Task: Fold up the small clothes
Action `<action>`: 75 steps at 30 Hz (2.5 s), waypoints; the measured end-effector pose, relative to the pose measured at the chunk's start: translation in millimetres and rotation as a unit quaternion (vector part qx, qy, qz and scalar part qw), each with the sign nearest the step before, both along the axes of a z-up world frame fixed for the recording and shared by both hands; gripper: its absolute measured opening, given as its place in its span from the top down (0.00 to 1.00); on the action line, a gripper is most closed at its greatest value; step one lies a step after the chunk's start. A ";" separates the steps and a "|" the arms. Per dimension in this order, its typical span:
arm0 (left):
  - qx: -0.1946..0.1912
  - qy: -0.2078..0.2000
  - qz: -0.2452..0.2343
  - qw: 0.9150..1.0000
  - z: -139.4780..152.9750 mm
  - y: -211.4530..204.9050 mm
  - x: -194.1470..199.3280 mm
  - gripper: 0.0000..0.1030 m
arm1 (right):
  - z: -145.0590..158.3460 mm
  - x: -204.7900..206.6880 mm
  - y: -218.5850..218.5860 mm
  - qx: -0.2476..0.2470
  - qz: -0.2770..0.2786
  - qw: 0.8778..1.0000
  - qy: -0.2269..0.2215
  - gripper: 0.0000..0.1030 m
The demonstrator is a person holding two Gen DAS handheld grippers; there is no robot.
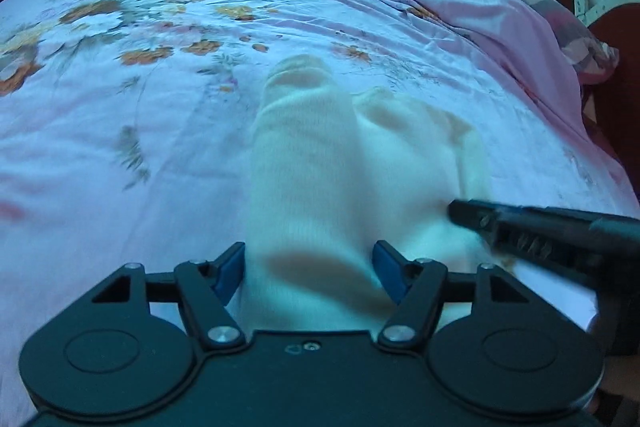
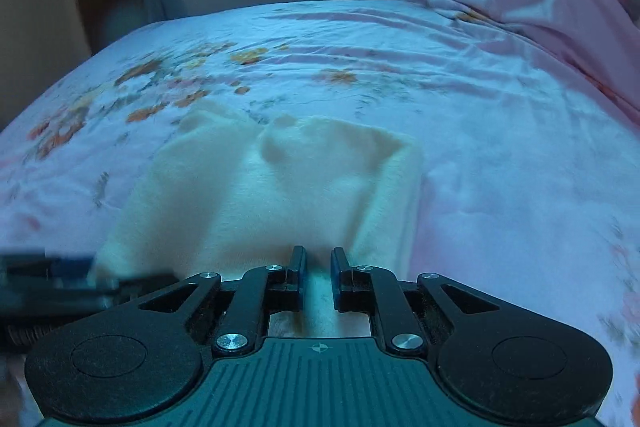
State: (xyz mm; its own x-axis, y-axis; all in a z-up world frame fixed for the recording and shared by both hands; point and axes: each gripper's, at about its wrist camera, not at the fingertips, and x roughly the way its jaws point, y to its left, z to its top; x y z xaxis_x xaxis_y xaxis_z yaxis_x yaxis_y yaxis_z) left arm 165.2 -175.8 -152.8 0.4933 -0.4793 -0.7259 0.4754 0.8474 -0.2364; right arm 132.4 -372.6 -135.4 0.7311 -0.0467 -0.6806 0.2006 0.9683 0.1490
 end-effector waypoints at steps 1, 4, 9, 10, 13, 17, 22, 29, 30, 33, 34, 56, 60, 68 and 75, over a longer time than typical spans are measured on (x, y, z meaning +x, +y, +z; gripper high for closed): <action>-0.001 -0.003 -0.002 1.000 4.8 3.8 -7.5 0.38 | 10.2 -12.0 2.1 0.011 0.000 1.000 -0.021 0.89; -0.008 0.000 -0.010 1.000 5.9 14.9 -30.8 0.38 | 18.8 -47.3 22.2 -0.002 0.024 0.999 -0.046 0.53; 0.024 -0.001 -0.015 1.000 -7.4 17.8 -52.1 0.40 | -20.8 -59.0 30.5 -0.010 0.008 1.000 0.018 0.49; 0.026 0.002 -0.013 1.000 -4.4 19.0 -52.6 0.40 | -15.5 -61.3 31.0 -0.007 0.001 1.000 0.016 0.49; 0.033 0.003 -0.016 0.999 -0.2 22.6 -57.7 0.40 | 4.3 -76.6 40.3 -0.006 0.001 1.000 -0.014 0.49; 0.046 0.005 -0.015 0.999 -6.9 22.9 -64.6 0.39 | -15.0 -76.5 55.2 -0.023 0.023 0.998 0.050 0.49; 0.050 0.010 -0.009 0.999 2.0 27.2 -71.8 0.40 | 1.9 -82.7 54.1 0.015 0.009 0.999 0.044 0.49; 0.044 0.003 -0.014 0.999 17.9 36.3 -90.0 0.41 | 15.0 -113.5 57.1 0.029 0.004 0.999 0.034 0.30; 0.040 0.005 -0.011 0.999 19.4 38.8 -91.7 0.41 | 15.9 -116.1 57.9 0.030 0.002 0.999 0.034 0.30; 0.038 -0.002 -0.010 0.999 24.5 46.3 -97.8 0.40 | 22.8 -122.9 59.1 0.027 0.000 0.999 0.023 0.30; 0.036 -0.004 -0.009 0.999 26.3 50.0 -99.2 0.40 | 24.9 -124.7 58.7 0.029 0.000 0.999 0.019 0.30; 0.006 0.028 0.019 0.999 6.4 60.5 -70.9 0.38 | -0.9 -118.5 15.6 0.147 -0.034 0.988 0.008 0.49; 0.008 0.023 0.015 1.000 4.3 60.1 -71.3 0.38 | -1.6 -120.1 11.3 0.159 -0.036 0.987 0.009 0.84; 0.011 0.019 0.014 1.000 2.4 59.5 -70.1 0.37 | 17.8 -122.0 3.3 0.157 -0.031 0.987 -0.008 0.80; 0.011 0.021 0.015 1.000 2.5 58.0 -69.3 0.37 | -10.6 -108.3 3.1 0.203 -0.034 0.978 0.018 0.54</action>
State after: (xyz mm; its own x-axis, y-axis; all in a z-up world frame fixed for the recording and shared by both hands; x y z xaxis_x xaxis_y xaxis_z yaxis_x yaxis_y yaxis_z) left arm 95.9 -117.7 -150.3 0.4760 -0.4481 -0.7567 0.4398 0.8664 -0.2365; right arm 24.1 -369.4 -146.1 0.7111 0.1859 -0.6780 0.2739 0.8150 0.5107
